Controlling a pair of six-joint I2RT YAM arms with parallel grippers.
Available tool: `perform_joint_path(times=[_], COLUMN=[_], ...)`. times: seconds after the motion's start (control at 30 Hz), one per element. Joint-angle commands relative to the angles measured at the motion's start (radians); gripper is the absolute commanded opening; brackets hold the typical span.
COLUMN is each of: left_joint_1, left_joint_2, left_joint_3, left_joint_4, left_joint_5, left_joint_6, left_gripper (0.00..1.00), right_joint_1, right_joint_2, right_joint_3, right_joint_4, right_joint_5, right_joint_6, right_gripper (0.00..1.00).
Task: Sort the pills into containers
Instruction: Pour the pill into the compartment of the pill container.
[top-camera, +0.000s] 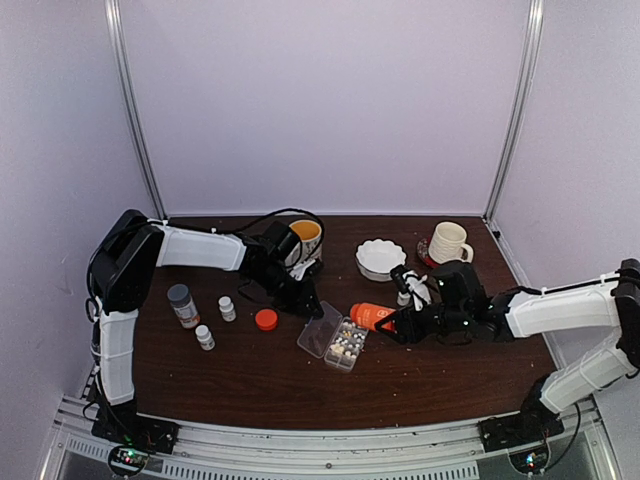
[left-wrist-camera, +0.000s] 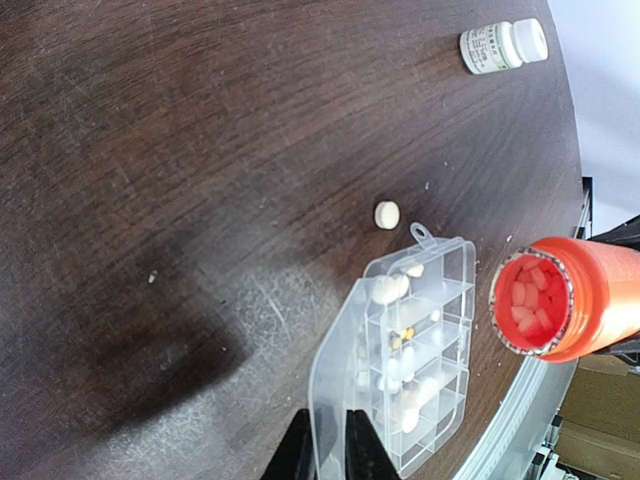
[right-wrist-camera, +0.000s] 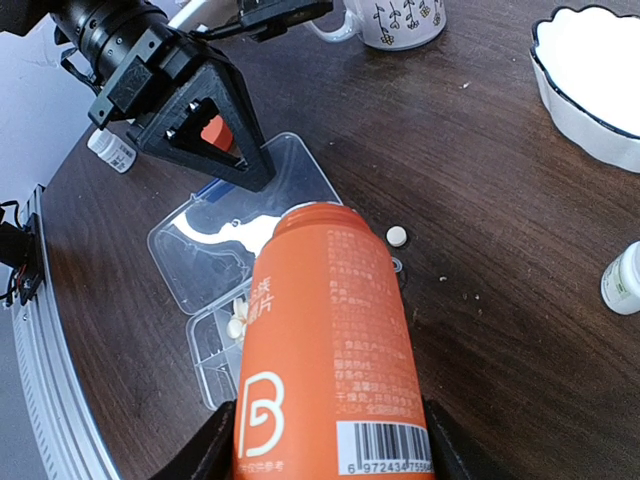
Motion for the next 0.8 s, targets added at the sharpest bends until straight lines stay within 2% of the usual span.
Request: perform_joint_path(times=[0.0, 0.07, 0.17, 0.27, 0.37, 0.47, 0.5, 0.57, 0.6, 0.67, 0.7, 0.77], left_joint_1=[-0.006, -0.007, -0.007, -0.007, -0.007, -0.007, -0.007, -0.008, -0.009, -0.009, -0.009, -0.009], left_joint_2=[-0.015, -0.016, -0.015, -0.015, -0.017, -0.019, -0.019, -0.019, -0.021, -0.023, -0.022, -0.023], left_joint_3=[0.025, 0.028, 0.028, 0.026, 0.027, 0.026, 0.027, 0.027, 0.026, 0.024, 0.024, 0.024], left_joint_4=[-0.002, -0.002, -0.004, -0.004, -0.004, -0.005, -0.005, -0.005, -0.005, -0.005, -0.005, -0.005], left_joint_5=[0.003, 0.004, 0.003, 0.001, 0.003, -0.001, -0.002, 0.000, 0.000, -0.001, -0.001, -0.002], left_joint_6=[0.017, 0.017, 0.017, 0.015, 0.016, 0.017, 0.016, 0.017, 0.017, 0.015, 0.015, 0.016], left_gripper=[0.13, 0.13, 0.13, 0.13, 0.13, 0.13, 0.13, 0.13, 0.13, 0.13, 0.13, 0.13], right_joint_1=[0.000, 0.000, -0.001, -0.001, -0.001, 0.000, -0.002, -0.002, -0.001, 0.000, 0.000, -0.002], right_joint_2=[-0.012, -0.003, -0.046, -0.024, -0.062, -0.030, -0.030, -0.066, -0.070, -0.039, -0.029, -0.058], right_joint_3=[0.018, 0.038, -0.025, 0.030, -0.027, 0.036, 0.029, -0.032, -0.040, 0.021, 0.032, -0.022], right_joint_4=[-0.040, -0.076, 0.025, -0.100, -0.006, -0.136, -0.130, 0.006, 0.008, -0.119, -0.125, -0.010], right_joint_5=[0.028, 0.004, 0.011, 0.026, 0.022, 0.067, 0.038, 0.014, 0.032, 0.054, 0.030, 0.001], right_joint_6=[-0.010, -0.038, 0.004, -0.042, -0.007, -0.051, -0.050, 0.000, 0.011, -0.032, -0.044, -0.005], right_gripper=[0.00, 0.00, 0.00, 0.00, 0.00, 0.00, 0.00, 0.00, 0.00, 0.00, 0.00, 0.00])
